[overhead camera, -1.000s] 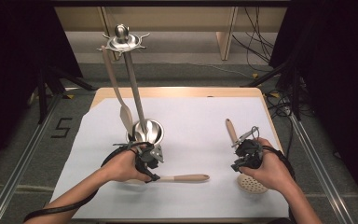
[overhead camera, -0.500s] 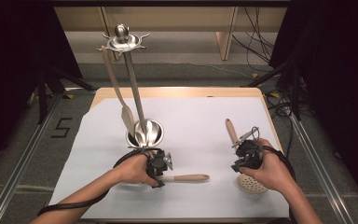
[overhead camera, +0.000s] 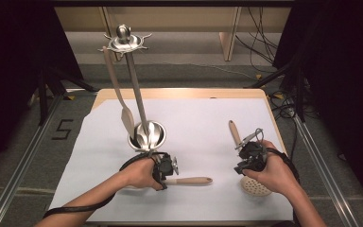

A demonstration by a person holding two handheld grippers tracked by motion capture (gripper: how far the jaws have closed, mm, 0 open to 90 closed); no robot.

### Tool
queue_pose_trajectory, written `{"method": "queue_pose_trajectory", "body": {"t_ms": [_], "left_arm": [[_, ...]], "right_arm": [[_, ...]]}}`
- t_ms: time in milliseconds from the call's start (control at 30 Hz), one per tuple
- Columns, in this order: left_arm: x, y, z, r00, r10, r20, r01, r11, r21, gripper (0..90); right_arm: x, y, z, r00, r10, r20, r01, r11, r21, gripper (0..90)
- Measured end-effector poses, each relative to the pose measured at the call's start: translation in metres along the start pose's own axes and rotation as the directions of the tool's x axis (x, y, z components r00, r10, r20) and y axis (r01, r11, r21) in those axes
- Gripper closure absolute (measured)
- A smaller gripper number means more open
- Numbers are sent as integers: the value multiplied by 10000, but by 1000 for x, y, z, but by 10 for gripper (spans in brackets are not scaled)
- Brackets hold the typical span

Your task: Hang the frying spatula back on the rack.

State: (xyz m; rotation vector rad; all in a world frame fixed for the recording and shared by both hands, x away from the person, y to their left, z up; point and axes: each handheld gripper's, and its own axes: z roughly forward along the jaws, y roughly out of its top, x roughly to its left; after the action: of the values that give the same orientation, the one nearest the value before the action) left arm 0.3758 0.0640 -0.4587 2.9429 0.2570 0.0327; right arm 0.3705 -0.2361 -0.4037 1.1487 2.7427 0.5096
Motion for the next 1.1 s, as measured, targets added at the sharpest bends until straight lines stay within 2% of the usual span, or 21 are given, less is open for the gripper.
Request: {"method": "queue_pose_trajectory", "body": {"t_ms": [67, 133, 167, 267, 300, 433, 533, 567, 600, 633, 667, 700, 733, 767, 833, 867, 900, 933, 1000, 1067, 1100], "left_arm": [[-2, 1, 0, 9999, -30, -101, 31, 9999, 127, 739], [-5, 4, 1, 9998, -44, -216, 50, 9996, 262, 746], [-7, 5, 0, 9991, 127, -394, -114, 9994, 328, 753], [-10, 5, 0, 9985, -122, -535, 142, 9992, 374, 776], [-9, 4, 0, 9985, -110, -532, 127, 9994, 322, 778], [-5, -3, -1, 9978, -603, -274, 599, 9981, -145, 780], [-5, -9, -2, 9953, -928, -293, 910, 9942, -571, 782], [-5, -11, -3, 9941, -1035, -336, 1009, 9923, -720, 782], [-5, -13, -4, 9921, -1204, -347, 1170, 9893, -871, 782], [-5, -15, -5, 9908, -1307, -348, 1263, 9862, -1069, 782], [-5, -17, -7, 9894, -1407, -347, 1353, 9827, -1263, 782], [-4, -19, -10, 9881, -1497, -364, 1423, 9774, -1563, 782], [-5, -21, -12, 9840, -1748, -354, 1650, 9674, -1920, 782], [-5, -23, -15, 9809, -1907, -389, 1769, 9569, -2302, 782], [-5, -26, -21, 9778, -2055, -408, 1856, 9400, -2862, 782], [-5, -28, -23, 9747, -2204, -383, 1975, 9281, -3157, 782], [-5, -30, -26, 9744, -2198, -473, 1914, 9216, -3378, 782], [-6, -31, -28, 9696, -2404, -464, 2062, 9039, -3749, 782], [-7, -34, -33, 9660, -2550, -419, 2162, 8863, -4096, 782], [-7, -38, -37, 9653, -2562, -497, 2105, 8769, -4321, 782], [-9, -39, -37, 9545, -2957, -387, 2438, 8485, -4698, 781]], "right_arm": [[0, 0, 0, 10000, 66, 29, -66, 10000, -56, 751], [0, 0, 0, 10000, 73, 28, -73, 10000, -63, 752], [0, -1, 0, 10000, 59, 14, -59, 10000, -59, 753], [-1, -1, -1, 10000, 65, 36, -65, 10000, 24, 754], [0, -2, -1, 9995, 303, -3, -303, 9995, 55, 755], [-1, -2, 0, 9995, 315, -27, -316, 9995, -51, 755], [-2, -1, 0, 9998, 200, 64, -199, 9996, -224, 756], [-2, -1, 1, 9997, 245, 41, -244, 9994, -259, 755], [-1, -1, 0, 9985, 556, 14, -556, 9984, -142, 755], [-3, -1, 0, 9996, 248, 94, -244, 9990, -367, 755], [-2, 0, 0, 9995, 294, 91, -291, 9990, -351, 755], [-2, 0, 0, 9994, 328, 92, -324, 9986, -420, 754], [-1, 0, 0, 9984, 566, 27, -564, 9973, -470, 755], [-2, 0, -1, 9988, 483, 65, -479, 9974, -539, 755], [-2, 1, -2, 9986, 516, 65, -511, 9966, -645, 755], [-2, 1, -2, 9982, 592, 73, -585, 9954, -753, 754], [-2, 1, -3, 9980, 632, 101, -622, 9951, -770, 754], [-2, 1, -3, 9979, 647, 74, -639, 9946, -819, 755], [-3, 1, -2, 9984, 552, 127, -538, 9939, -966, 754], [-2, 1, -3, 9972, 748, 44, -740, 9922, -1004, 756], [-2, 1, -3, 9971, 754, 63, -744, 9920, -1023, 755]]}}
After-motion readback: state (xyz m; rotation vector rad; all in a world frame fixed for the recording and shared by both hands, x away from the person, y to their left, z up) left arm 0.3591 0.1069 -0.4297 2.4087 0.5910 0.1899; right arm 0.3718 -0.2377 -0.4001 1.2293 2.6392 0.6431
